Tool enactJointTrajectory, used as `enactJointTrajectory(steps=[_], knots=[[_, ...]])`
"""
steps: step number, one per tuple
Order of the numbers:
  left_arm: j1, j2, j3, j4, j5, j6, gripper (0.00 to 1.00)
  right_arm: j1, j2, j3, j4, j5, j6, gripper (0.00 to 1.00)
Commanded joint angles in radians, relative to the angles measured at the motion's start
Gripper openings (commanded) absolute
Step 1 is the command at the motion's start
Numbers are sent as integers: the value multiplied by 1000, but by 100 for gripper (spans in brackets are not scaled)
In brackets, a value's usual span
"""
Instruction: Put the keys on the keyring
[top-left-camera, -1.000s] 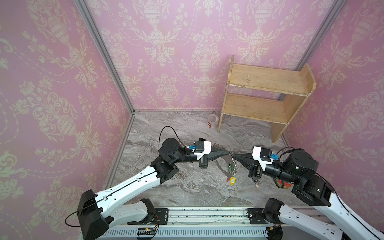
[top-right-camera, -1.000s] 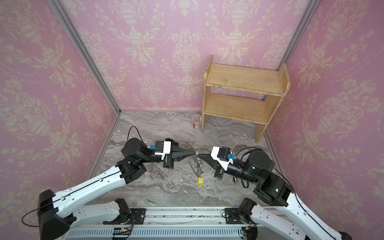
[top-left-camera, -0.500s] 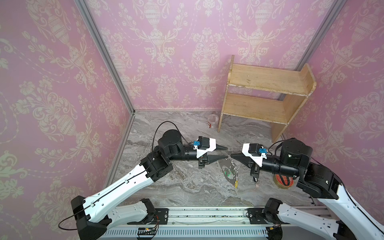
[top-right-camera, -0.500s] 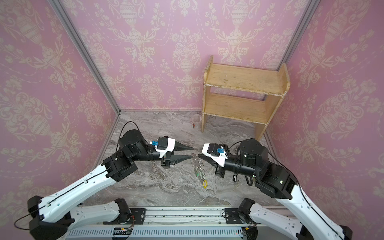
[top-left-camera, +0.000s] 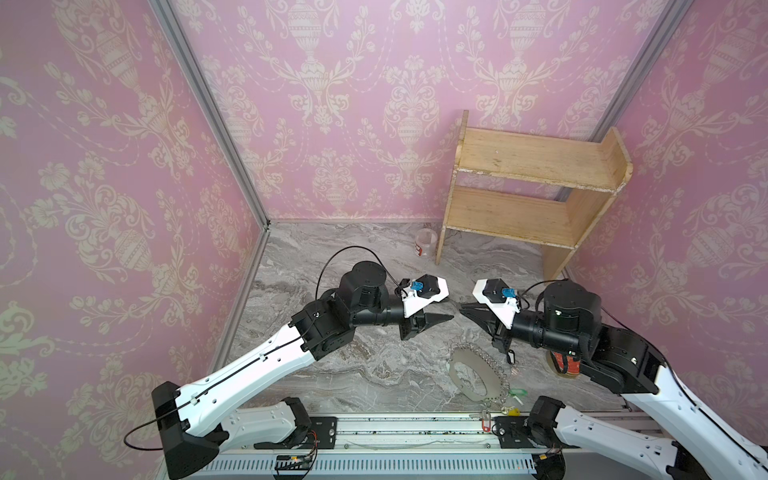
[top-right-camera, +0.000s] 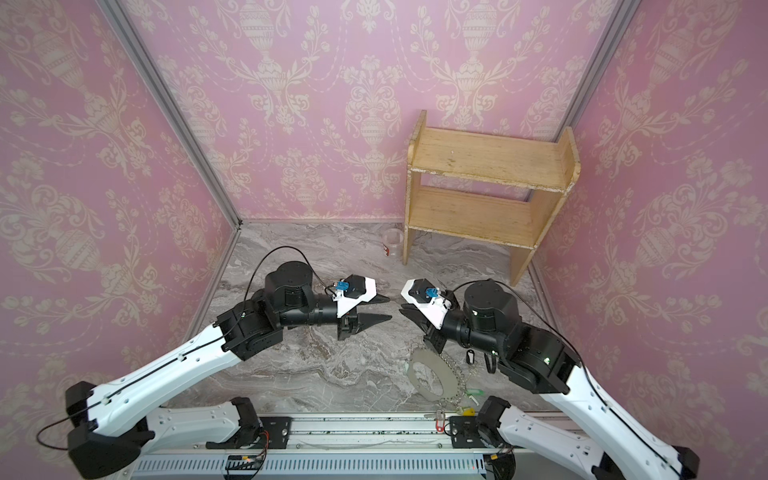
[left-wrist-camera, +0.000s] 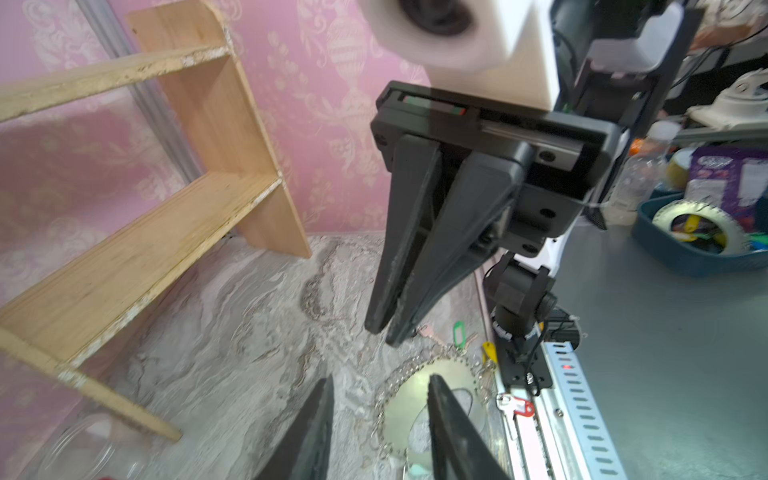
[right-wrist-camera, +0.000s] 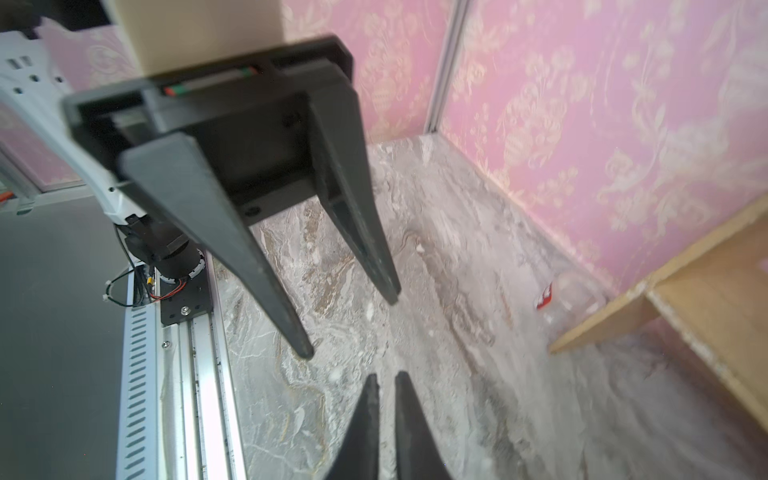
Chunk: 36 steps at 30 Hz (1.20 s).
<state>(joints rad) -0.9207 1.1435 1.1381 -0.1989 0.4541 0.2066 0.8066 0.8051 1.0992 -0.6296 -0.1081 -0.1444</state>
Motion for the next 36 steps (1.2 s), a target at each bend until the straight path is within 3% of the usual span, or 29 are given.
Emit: enactJointTrajectory(steps=[1,3,5,8,17,28,36], knots=[[-4,-8,-79,25,-195,-141,49,-49,5,-107,16,145,258,34],[-4,14,-104,9,-255,-185,52,-127,32,-167,2,115,391,55],[-4,38,-115,-16,-300,-217,54,-206,95,-240,-10,18,499,59],[-4,40,-128,-32,-343,-233,55,-233,214,-332,16,-78,593,64],[-2,-18,-181,-72,-438,-259,63,-215,350,-489,90,-64,773,99],[37,-93,-248,-76,-485,-298,68,-115,620,-466,250,-96,855,100],[61,-176,-282,-123,-547,-318,69,-87,884,-234,332,-187,774,100]])
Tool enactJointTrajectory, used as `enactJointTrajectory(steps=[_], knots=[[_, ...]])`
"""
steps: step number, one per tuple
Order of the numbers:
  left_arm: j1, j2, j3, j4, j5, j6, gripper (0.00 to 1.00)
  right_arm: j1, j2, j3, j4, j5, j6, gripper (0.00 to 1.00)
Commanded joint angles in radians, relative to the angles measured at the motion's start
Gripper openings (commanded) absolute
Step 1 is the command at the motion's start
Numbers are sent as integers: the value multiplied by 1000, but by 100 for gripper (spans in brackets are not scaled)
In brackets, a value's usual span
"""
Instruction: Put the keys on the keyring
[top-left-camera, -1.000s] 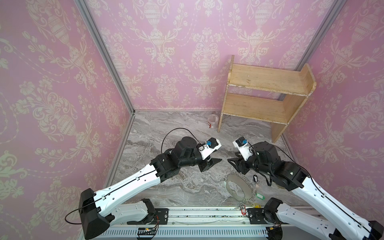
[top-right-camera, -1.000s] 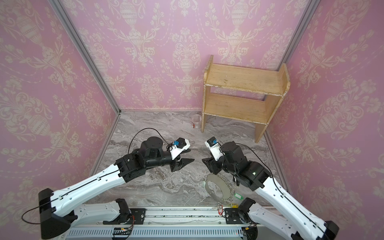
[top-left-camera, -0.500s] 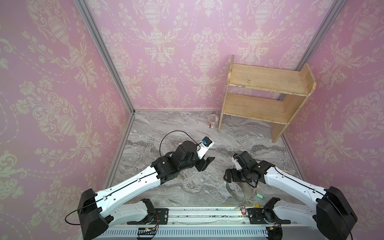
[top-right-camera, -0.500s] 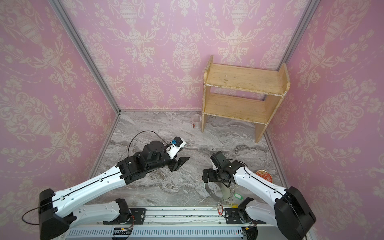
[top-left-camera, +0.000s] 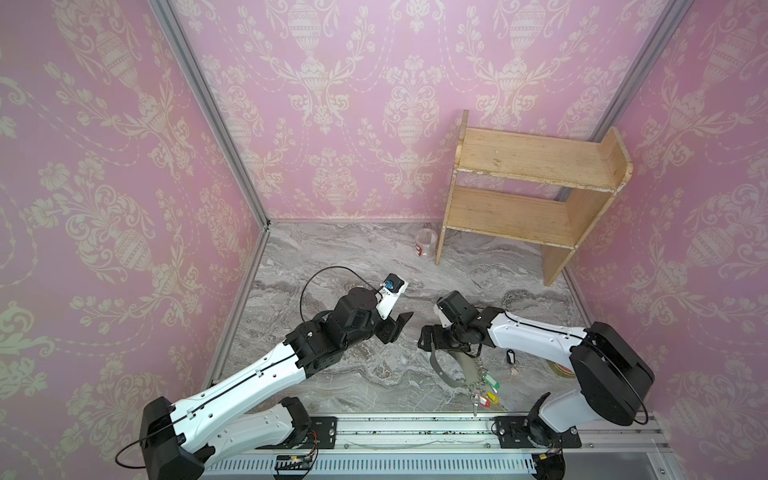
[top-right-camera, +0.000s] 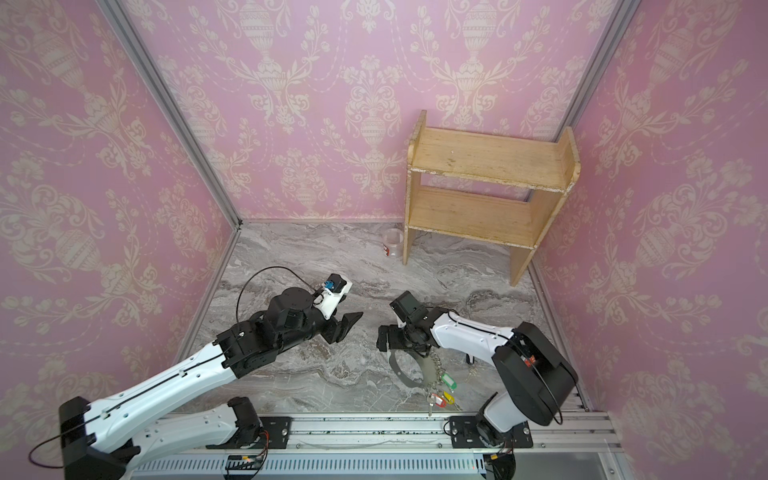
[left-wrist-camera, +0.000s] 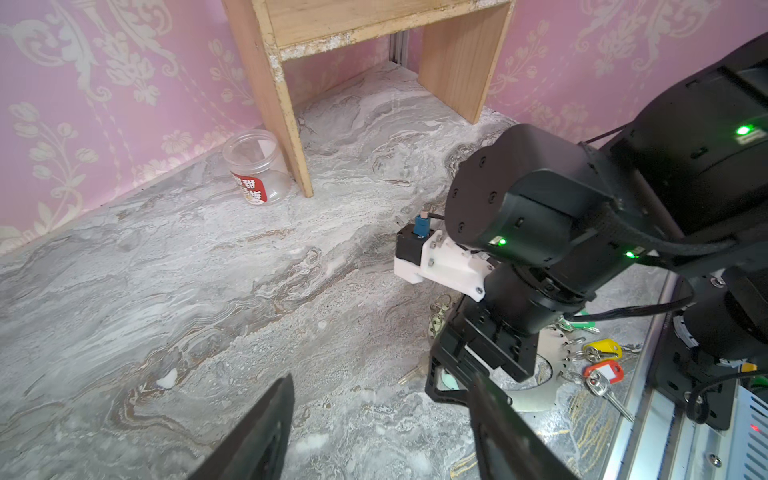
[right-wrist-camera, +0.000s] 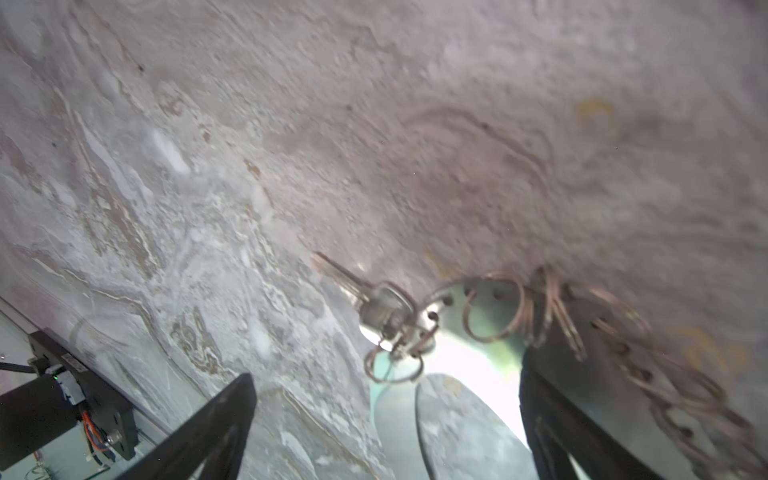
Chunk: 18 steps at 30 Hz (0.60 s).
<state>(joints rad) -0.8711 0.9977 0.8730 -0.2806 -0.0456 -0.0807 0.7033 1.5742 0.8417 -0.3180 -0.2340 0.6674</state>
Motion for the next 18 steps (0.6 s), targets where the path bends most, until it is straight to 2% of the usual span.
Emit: enactJointTrajectory(steps=[1,5,7,10,15,18], knots=[[14,-42,-20,-50,-56,-34,70,18,156,59,29,-83,-46,100],[17,-78,-31,-80,-89,-48,70,18,281,213,59,-131,-100,100],[18,-89,-29,-104,-105,-56,70,13,309,309,-18,-132,-164,100],[18,-97,-16,-144,-120,-80,71,2,256,399,-153,-63,-263,100],[18,-119,-17,-178,-169,-157,71,27,128,384,-377,0,-387,100],[18,-133,-11,-210,-216,-199,72,66,59,265,-417,4,-356,100]])
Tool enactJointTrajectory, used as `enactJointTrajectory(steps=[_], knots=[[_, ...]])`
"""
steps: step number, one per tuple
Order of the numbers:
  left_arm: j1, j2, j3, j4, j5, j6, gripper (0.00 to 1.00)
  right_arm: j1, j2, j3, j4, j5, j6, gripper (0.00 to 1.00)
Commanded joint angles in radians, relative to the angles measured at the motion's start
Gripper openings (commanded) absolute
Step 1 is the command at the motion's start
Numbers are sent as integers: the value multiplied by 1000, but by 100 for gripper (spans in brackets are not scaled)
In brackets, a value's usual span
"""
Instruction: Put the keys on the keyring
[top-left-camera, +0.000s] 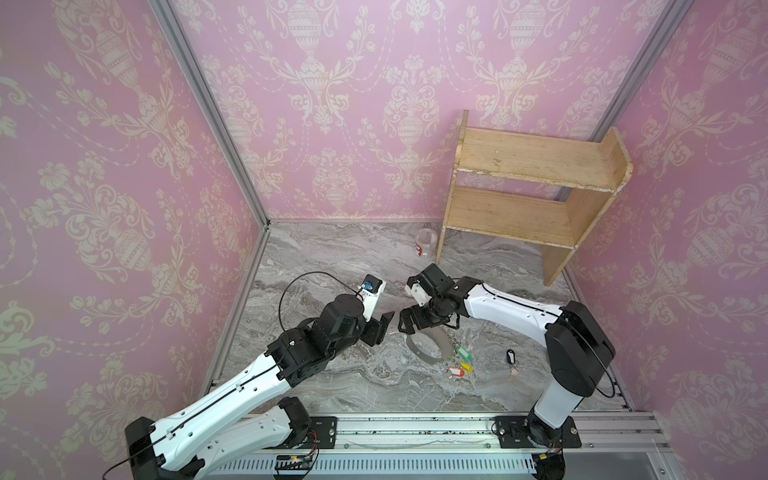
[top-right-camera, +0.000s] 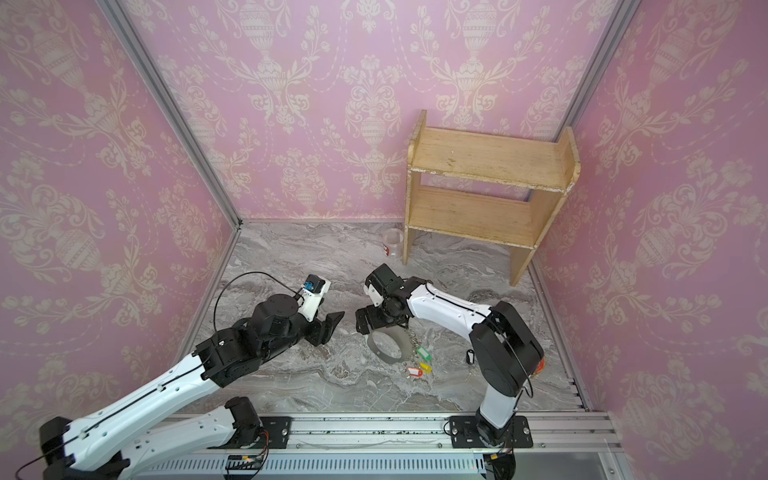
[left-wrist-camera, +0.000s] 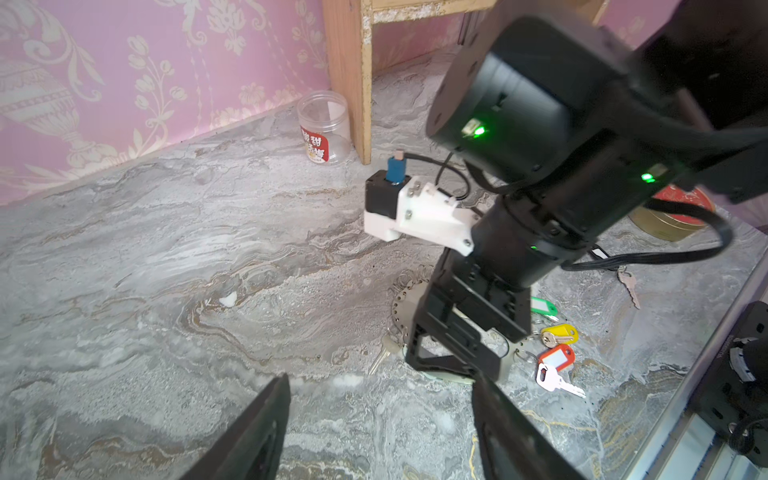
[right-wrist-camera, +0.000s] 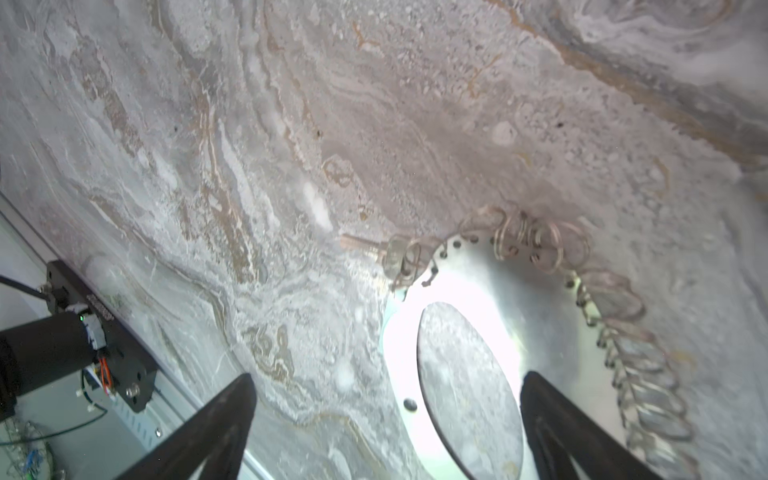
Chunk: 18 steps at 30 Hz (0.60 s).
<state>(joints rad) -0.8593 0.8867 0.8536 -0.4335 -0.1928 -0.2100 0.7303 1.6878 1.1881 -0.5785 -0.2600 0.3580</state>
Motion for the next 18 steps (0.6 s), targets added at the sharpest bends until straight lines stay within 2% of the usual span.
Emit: enactJointTrajectory(steps=[1,3,5,11,18], knots=[[6,-27,13,-69,-80,-81,73,46,-86,-136,-140,22,-21,100],[6,-34,22,-92,-95,-97,74,63,-127,-219,-83,-5,19,100],[8,-41,25,-107,-107,-112,76,88,-132,-235,-68,15,26,100],[8,-61,36,-184,-138,-185,81,130,-1,-177,-31,64,0,100],[9,-154,33,-284,-175,-268,83,197,106,-130,10,-36,61,100]])
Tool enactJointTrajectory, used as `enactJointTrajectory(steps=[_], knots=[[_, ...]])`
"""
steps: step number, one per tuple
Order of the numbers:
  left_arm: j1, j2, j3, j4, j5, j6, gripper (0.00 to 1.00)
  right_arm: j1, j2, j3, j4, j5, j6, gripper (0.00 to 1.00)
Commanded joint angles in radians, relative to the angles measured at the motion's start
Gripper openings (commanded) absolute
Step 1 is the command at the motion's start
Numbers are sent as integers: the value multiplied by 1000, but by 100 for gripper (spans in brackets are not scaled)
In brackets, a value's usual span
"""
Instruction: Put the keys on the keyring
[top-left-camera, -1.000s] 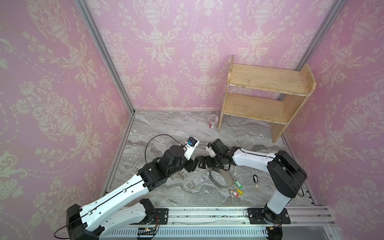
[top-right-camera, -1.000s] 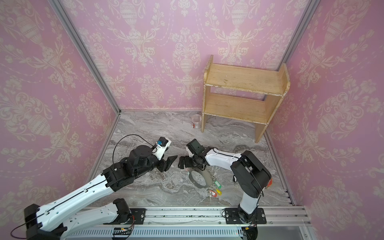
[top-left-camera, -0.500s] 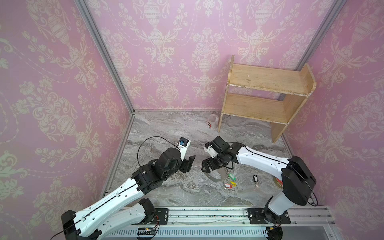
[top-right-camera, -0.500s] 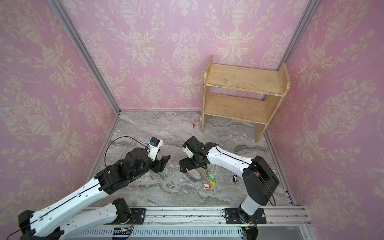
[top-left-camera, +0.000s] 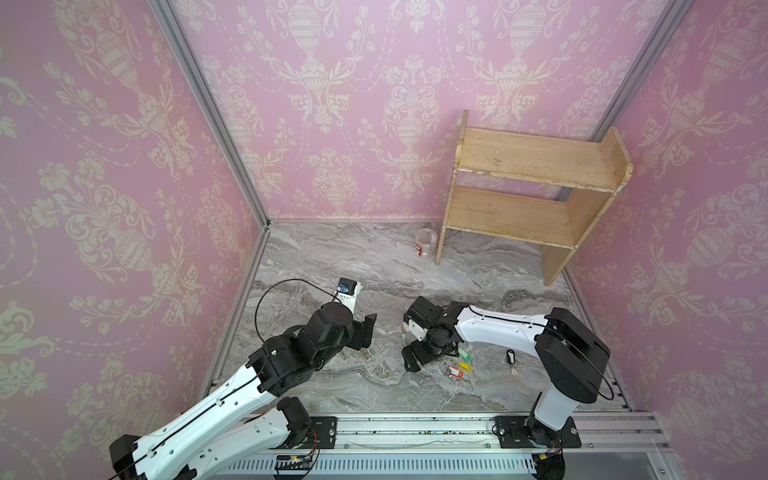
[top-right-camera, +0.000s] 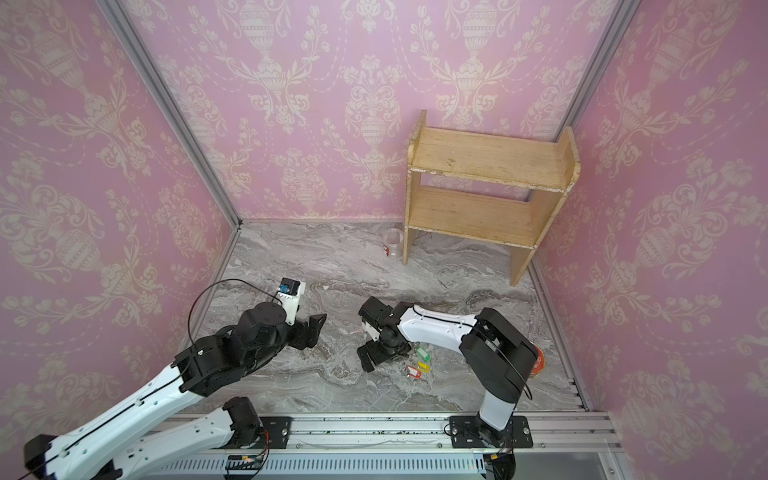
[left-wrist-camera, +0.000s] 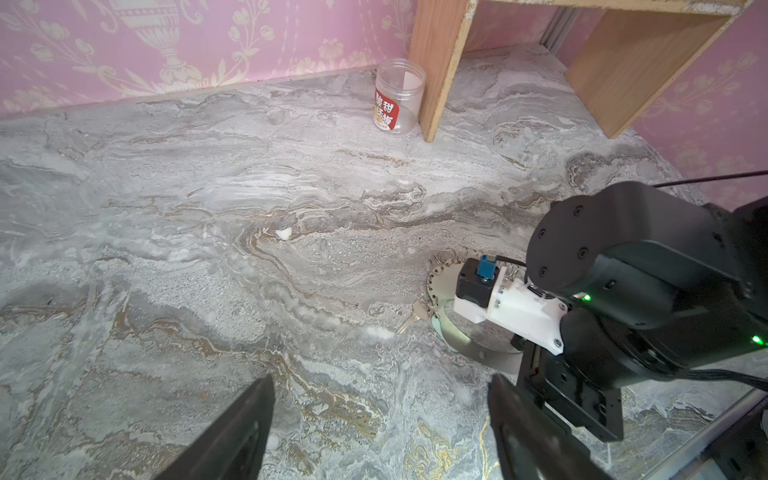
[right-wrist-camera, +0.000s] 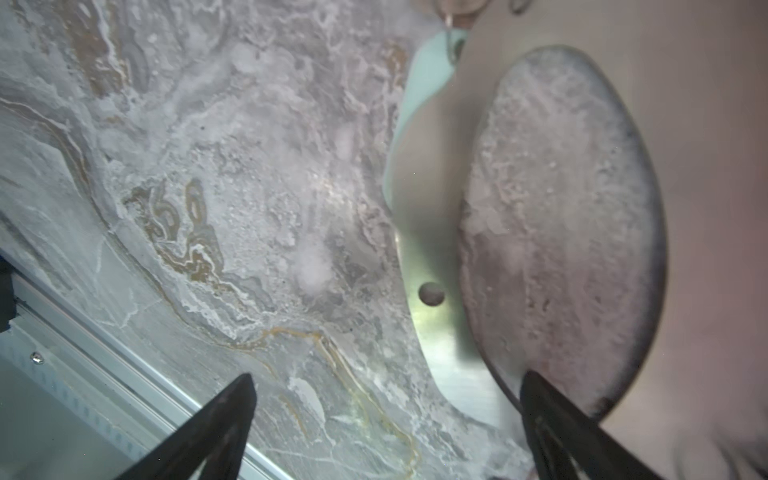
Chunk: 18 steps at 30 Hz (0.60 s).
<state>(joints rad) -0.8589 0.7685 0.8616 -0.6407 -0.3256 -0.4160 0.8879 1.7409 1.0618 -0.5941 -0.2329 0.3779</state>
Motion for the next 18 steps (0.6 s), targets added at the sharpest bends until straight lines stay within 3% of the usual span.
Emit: enactJointTrajectory(steps=[1,10,15,18], knots=[[9,-46,22,-87,-46,-73,84,52,58,6,41,-84,59,100],[9,-59,27,-111,-50,-76,86,97,250,250,219,-248,168,100],[9,-50,20,-84,-31,-87,87,85,415,504,159,-249,116,100],[9,-41,30,-105,-10,-92,86,48,412,535,126,-241,85,100]])
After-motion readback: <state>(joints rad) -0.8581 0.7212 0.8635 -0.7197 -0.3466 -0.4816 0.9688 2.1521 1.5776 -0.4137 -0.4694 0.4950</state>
